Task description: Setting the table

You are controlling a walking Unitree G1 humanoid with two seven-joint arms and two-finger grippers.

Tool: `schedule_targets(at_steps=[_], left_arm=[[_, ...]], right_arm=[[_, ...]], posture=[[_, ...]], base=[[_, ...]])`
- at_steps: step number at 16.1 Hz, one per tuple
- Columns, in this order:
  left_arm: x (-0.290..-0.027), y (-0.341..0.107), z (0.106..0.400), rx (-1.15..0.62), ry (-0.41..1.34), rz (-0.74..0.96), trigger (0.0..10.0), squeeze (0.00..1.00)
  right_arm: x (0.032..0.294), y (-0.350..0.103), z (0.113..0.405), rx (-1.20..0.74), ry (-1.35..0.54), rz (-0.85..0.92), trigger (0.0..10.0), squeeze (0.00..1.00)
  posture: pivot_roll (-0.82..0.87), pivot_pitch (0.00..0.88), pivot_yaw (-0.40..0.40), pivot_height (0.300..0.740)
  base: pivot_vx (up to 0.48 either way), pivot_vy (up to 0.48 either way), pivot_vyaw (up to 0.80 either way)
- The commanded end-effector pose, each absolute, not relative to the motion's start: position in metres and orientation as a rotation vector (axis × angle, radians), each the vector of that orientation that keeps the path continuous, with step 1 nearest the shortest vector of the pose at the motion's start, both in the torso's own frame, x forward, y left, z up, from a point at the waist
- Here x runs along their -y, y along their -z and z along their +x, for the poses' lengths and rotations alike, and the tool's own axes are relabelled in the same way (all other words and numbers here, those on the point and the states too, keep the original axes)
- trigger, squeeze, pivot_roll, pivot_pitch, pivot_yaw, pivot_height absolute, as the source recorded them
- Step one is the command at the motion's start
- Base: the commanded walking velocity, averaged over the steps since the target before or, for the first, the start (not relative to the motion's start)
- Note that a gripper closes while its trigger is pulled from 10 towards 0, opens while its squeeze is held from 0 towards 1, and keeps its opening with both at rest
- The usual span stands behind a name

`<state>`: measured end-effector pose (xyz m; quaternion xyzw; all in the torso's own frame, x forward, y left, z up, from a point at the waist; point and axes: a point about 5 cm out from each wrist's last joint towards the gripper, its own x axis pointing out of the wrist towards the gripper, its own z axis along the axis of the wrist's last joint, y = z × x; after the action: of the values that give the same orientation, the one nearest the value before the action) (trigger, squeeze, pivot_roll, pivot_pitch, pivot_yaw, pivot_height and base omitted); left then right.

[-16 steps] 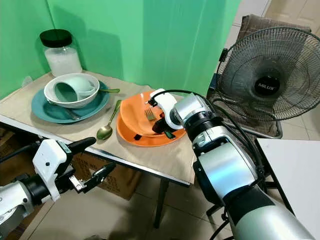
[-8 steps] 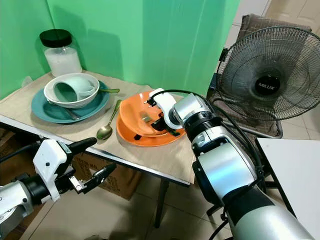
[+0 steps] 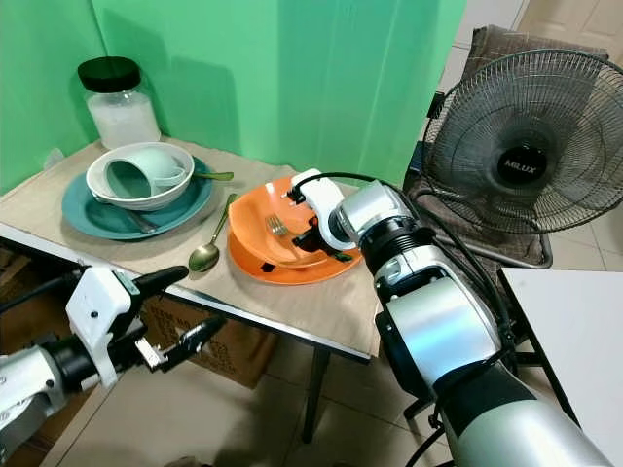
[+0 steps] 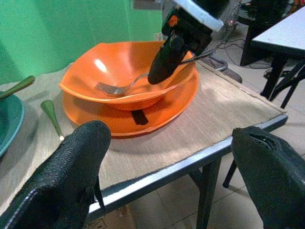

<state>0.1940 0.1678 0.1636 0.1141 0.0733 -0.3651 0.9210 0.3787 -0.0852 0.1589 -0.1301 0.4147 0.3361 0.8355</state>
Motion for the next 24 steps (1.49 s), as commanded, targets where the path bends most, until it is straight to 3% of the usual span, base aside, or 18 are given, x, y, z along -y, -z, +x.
schedule_targets(at_steps=[1, 6, 10, 11, 14, 16, 21, 24], left_arm=[[-0.171, -0.166, 0.196, -0.138, 0.743, 0.257, 10.0, 0.0], [-0.177, -0.172, 0.211, -0.089, 0.607, 0.258, 10.0, 0.0], [-0.172, -0.172, 0.214, -0.06, 0.504, 0.238, 10.0, 0.0], [-0.169, -0.174, 0.217, -0.033, 0.446, 0.232, 10.0, 0.0], [-0.159, -0.182, 0.223, 0.038, 0.339, 0.197, 10.0, 0.0], [-0.154, -0.18, 0.222, 0.027, 0.284, 0.197, 10.0, 0.0], [-0.157, -0.179, 0.221, 0.04, 0.127, 0.185, 10.0, 0.0], [-0.15, -0.182, 0.227, 0.033, 0.168, 0.164, 10.0, 0.0]], right_arm=[[0.087, -0.174, 0.385, -0.819, -0.697, -0.246, 0.0, 0.0], [0.1, -0.213, 0.388, -0.631, -0.71, -0.036, 0.0, 0.0], [0.106, -0.22, 0.362, -0.364, -0.7, 0.051, 0.4, 0.0], [0.107, -0.222, 0.351, -0.26, -0.691, 0.077, 10.0, 0.0], [0.109, -0.23, 0.32, -0.084, -0.643, 0.195, 10.0, 0.0], [0.115, -0.224, 0.296, 0.018, -0.521, 0.178, 10.0, 0.0], [0.123, -0.21, 0.264, 0.073, -0.375, 0.112, 10.0, 0.0], [0.13, -0.201, 0.248, 0.077, -0.274, 0.117, 10.0, 0.0]], posture=[[-0.04, 0.016, -0.039, 0.74], [-0.02, 0.013, -0.029, 0.74], [-0.01, 0.019, -0.004, 0.74], [0.0, 0.022, 0.008, 0.74], [0.0, 0.029, 0.009, 0.74], [0.0, 0.042, -0.004, 0.74], [-0.02, 0.05, -0.01, 0.74], [-0.05, 0.041, 0.006, 0.74]], base=[[0.0, 0.0, 0.0], [0.0, 0.0, 0.0], [0.0, 0.0, 0.0], [0.0, 0.0, 0.0], [0.0, 0.0, 0.0], [0.0, 0.0, 0.0], [0.0, 0.0, -0.64], [0.0, 0.0, -0.8]])
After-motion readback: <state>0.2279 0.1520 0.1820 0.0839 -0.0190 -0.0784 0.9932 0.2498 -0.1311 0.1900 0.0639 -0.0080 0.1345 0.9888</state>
